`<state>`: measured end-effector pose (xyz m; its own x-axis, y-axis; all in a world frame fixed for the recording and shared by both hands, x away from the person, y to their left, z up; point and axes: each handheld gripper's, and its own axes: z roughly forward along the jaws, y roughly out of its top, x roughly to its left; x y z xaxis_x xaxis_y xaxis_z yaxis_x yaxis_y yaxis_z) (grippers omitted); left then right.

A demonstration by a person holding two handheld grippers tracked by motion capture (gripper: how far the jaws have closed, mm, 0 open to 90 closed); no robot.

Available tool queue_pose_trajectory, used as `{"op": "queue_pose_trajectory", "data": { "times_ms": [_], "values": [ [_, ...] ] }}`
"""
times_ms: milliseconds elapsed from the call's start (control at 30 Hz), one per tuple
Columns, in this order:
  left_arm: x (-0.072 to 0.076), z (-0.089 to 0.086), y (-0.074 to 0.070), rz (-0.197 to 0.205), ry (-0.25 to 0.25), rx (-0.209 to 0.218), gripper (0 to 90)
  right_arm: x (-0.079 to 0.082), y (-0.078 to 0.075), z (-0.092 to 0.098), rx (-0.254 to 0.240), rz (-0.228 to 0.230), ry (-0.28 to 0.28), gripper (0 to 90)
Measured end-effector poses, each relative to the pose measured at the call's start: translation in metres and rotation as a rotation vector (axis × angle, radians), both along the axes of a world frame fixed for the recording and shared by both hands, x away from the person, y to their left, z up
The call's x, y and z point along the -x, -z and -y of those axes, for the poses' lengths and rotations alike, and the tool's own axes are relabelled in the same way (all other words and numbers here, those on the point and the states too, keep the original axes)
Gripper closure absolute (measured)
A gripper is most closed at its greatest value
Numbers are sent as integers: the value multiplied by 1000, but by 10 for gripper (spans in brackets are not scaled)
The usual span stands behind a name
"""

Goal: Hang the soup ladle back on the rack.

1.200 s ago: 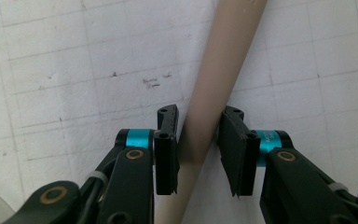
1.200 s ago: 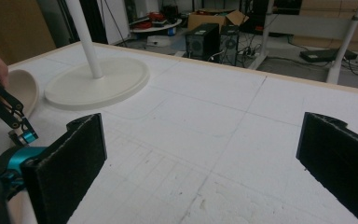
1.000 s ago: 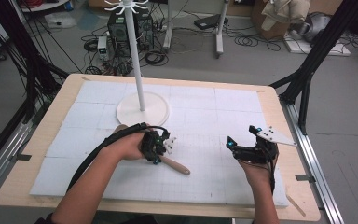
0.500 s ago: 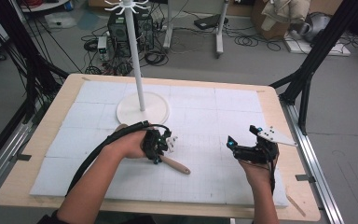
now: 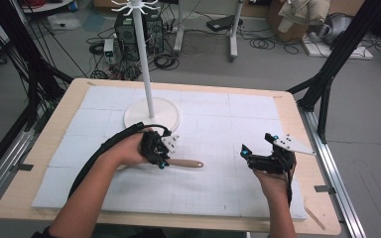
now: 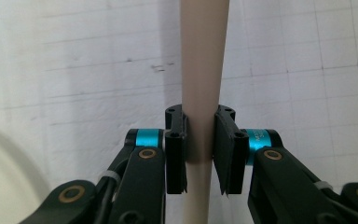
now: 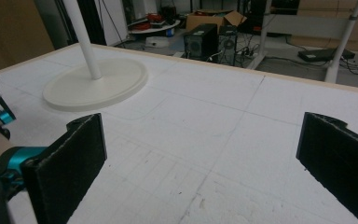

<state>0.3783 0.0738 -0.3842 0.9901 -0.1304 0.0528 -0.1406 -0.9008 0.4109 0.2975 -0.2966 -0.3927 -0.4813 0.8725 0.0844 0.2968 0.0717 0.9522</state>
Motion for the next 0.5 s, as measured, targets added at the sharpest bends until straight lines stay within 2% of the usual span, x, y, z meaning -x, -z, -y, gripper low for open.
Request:
{"op": "queue_pose_trajectory", "data": {
  "times_ms": [33, 100, 133, 267, 300, 333, 500],
  "values": [
    [0, 0, 0, 0, 0, 0, 756, 0, 0, 0, 0, 0, 0, 4],
    [-2, -16, -11, -9, -57, 83, 755, 0, 0, 1, -7, 3, 2, 3],
    [-2, -16, -11, -9, -57, 83, 755, 0, 0, 1, -7, 3, 2, 3],
    [-6, -40, -25, 10, -157, 192, 755, 1, -1, 2, -12, 5, 2, 4],
    [-6, -50, -30, 9, -195, 245, 754, 1, -2, 2, -10, 11, 1, 4],
    [-6, -50, -30, 9, -195, 245, 754, 1, -2, 2, -10, 11, 1, 4],
    [-1, -74, -45, 0, -249, 348, 756, 1, -3, 2, -11, 10, 2, 4]
  ]
}}
